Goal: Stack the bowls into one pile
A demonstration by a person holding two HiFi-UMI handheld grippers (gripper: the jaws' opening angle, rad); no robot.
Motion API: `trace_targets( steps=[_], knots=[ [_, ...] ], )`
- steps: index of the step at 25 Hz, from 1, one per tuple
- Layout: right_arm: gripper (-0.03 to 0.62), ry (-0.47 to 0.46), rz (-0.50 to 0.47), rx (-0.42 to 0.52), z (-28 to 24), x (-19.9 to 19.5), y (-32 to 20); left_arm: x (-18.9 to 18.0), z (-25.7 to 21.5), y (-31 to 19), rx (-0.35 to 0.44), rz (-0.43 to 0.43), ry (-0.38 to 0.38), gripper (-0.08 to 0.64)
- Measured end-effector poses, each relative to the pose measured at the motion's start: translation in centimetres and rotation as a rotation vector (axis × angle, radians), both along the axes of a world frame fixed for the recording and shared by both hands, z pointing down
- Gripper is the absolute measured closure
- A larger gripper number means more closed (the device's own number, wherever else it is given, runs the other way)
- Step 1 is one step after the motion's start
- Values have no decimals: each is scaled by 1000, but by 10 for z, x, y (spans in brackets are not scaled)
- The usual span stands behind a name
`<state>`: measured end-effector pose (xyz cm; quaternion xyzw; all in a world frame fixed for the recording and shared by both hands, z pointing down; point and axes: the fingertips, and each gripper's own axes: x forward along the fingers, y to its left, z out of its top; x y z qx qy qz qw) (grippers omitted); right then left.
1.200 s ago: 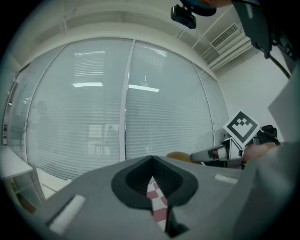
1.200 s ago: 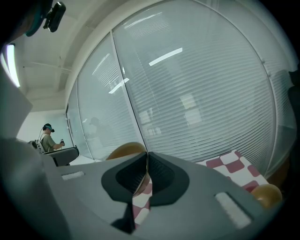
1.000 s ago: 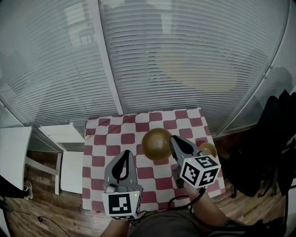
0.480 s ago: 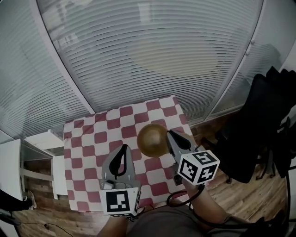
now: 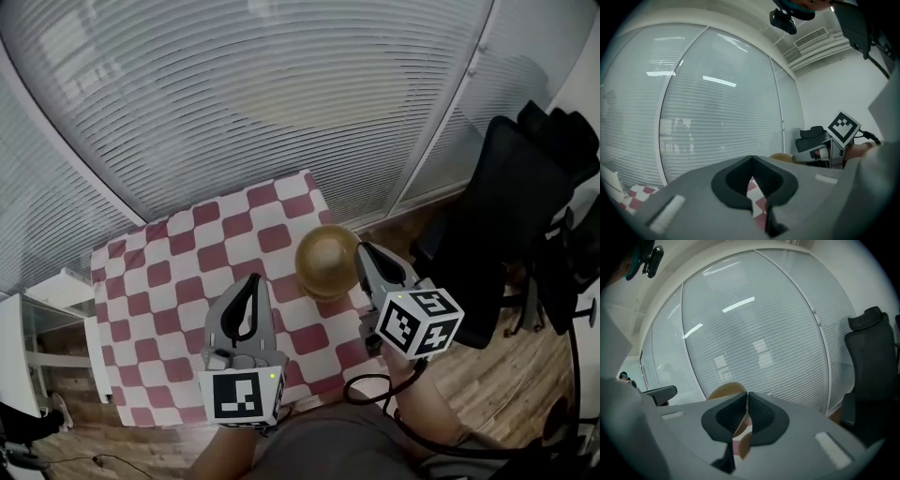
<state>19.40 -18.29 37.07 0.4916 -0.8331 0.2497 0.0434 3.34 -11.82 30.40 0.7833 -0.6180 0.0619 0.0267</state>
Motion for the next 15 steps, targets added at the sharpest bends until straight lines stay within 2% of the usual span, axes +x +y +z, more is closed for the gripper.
trace_targets(
  steps=[5,15],
  knots=[
    [554,14,7,-63,29,18,-2,17,22,-6,-59,7,9,560],
    [554,75,-39,-198,111,13,-3,10,81,-12,-198,-47,24,560]
  ],
)
